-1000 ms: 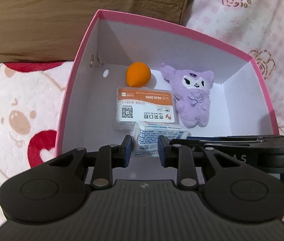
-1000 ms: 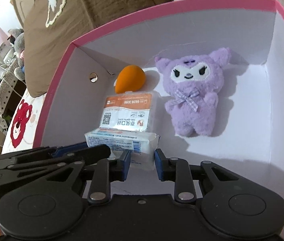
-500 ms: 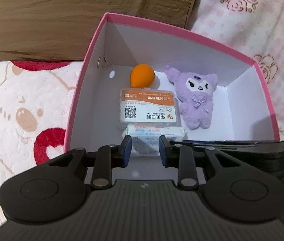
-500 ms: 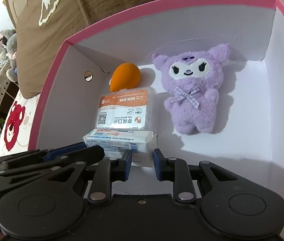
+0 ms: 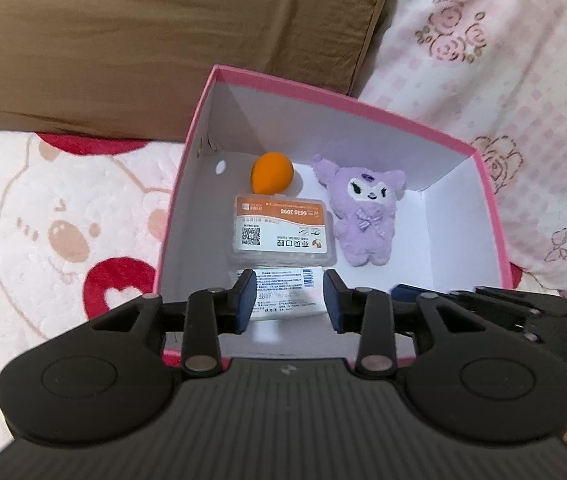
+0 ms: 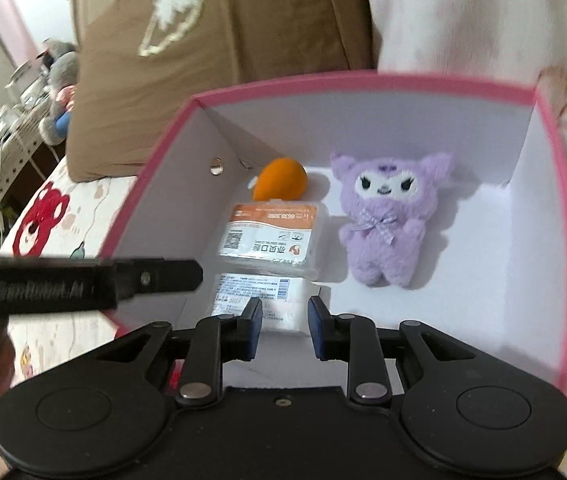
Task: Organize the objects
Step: 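Open the left gripper and withdraw it from the pink box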
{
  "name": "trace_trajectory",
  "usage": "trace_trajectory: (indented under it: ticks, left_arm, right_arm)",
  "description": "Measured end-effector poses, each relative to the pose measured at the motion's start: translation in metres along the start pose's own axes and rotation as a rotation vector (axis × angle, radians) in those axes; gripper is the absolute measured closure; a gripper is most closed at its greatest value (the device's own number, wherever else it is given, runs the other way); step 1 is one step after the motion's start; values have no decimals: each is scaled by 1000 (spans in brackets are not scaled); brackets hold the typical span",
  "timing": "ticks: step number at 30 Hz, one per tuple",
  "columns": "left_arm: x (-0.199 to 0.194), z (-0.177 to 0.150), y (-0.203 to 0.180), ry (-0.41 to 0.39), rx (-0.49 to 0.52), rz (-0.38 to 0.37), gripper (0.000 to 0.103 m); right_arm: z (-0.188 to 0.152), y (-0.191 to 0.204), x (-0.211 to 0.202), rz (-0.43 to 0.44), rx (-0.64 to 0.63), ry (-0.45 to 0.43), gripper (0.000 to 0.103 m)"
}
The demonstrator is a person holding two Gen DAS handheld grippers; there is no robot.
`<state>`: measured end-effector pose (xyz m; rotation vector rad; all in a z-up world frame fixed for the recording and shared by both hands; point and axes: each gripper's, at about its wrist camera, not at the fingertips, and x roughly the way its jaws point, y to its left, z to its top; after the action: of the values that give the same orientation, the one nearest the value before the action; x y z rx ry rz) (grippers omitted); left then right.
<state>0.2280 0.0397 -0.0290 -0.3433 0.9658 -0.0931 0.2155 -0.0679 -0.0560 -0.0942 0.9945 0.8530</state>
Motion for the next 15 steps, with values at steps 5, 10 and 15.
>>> trace_trajectory:
  ticks: [5, 10, 15]
  left_arm:
    - [-29, -1, -11, -2, 26, 31, 62]
    - [-55, -3, -29, 2, 75, 36, 62]
    - [-86, -3, -42, -14, 104, 17, 61]
  right_arm:
    - [-7, 14, -42, -9, -79, -45, 71]
    - [-9, 31, -76, -10, -146, -88, 71]
    - [-8, 43, -106, -33, -183, -116, 71]
